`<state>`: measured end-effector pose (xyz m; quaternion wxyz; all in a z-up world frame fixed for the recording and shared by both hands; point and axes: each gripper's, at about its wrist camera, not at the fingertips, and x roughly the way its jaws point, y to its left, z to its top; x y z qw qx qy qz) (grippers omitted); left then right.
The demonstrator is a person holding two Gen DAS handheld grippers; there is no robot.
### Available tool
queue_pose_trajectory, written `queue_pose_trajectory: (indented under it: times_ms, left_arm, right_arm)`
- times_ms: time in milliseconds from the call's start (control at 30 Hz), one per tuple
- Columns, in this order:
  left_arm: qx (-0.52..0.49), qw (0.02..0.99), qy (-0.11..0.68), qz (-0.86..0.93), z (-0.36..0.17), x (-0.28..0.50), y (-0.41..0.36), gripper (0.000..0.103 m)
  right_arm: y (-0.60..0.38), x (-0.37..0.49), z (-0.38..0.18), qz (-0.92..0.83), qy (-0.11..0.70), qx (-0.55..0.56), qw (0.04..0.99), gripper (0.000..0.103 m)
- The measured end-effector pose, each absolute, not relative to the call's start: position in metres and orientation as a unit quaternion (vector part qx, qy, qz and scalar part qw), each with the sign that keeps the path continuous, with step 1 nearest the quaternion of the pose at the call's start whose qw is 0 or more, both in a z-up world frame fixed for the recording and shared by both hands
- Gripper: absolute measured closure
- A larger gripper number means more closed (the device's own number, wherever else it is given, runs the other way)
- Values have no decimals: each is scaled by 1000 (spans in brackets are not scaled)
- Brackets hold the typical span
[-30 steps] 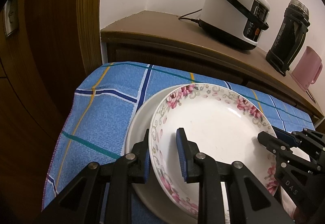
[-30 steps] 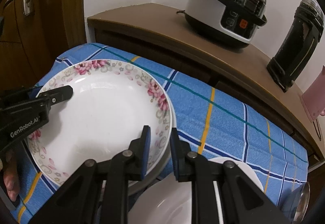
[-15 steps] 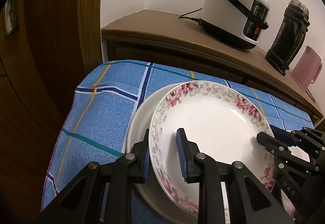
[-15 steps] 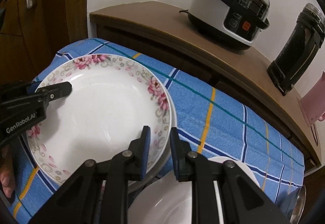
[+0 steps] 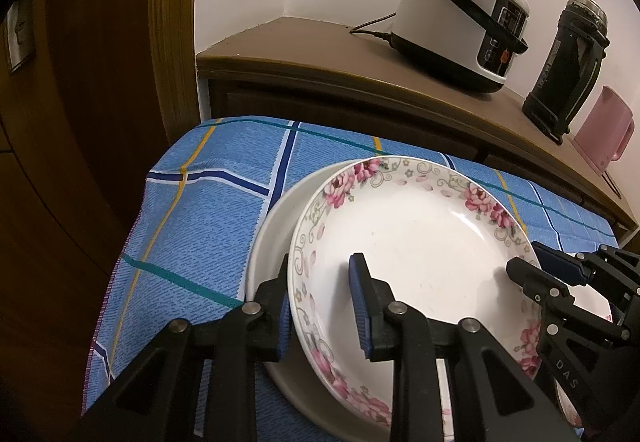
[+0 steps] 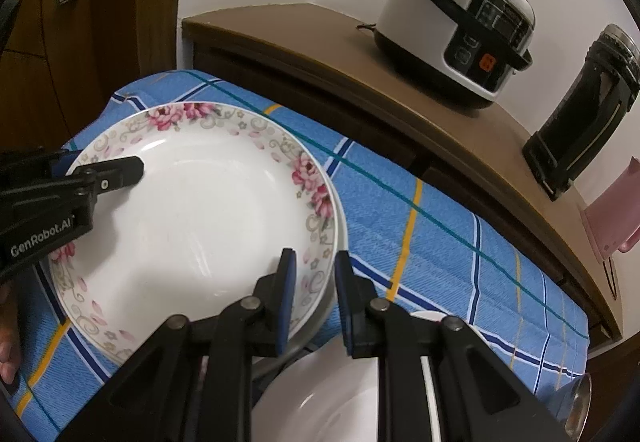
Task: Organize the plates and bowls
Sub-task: 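Open both grippers and withdraw them from the stacked plates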
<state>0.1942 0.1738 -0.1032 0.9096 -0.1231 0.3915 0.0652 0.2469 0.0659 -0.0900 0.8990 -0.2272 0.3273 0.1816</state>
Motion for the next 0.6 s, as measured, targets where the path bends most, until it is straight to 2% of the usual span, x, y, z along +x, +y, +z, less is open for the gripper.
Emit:
queue_pose_trajectory:
  times_ms: [67, 167, 233, 300, 600]
  left_arm:
    - [-122, 910, 391, 65, -103, 194, 174, 75]
    - [-115, 910, 393, 62, -103, 194, 171, 67]
    - [-104, 913, 389, 62, -102, 193, 168, 50]
    - [-99, 916, 382, 68, -99, 191, 167, 40]
    - [-126, 926, 351, 66, -93, 182, 175, 39]
  right_arm:
    - [66, 246, -90, 182, 327, -229, 899, 83]
    - [67, 245, -90, 190, 329, -227, 897, 77]
    - [66, 243, -88, 197, 328, -220, 897, 71]
    - [65, 241, -88, 201, 326, -214, 899, 68]
    - [60, 231, -80, 203, 311, -195, 908, 66]
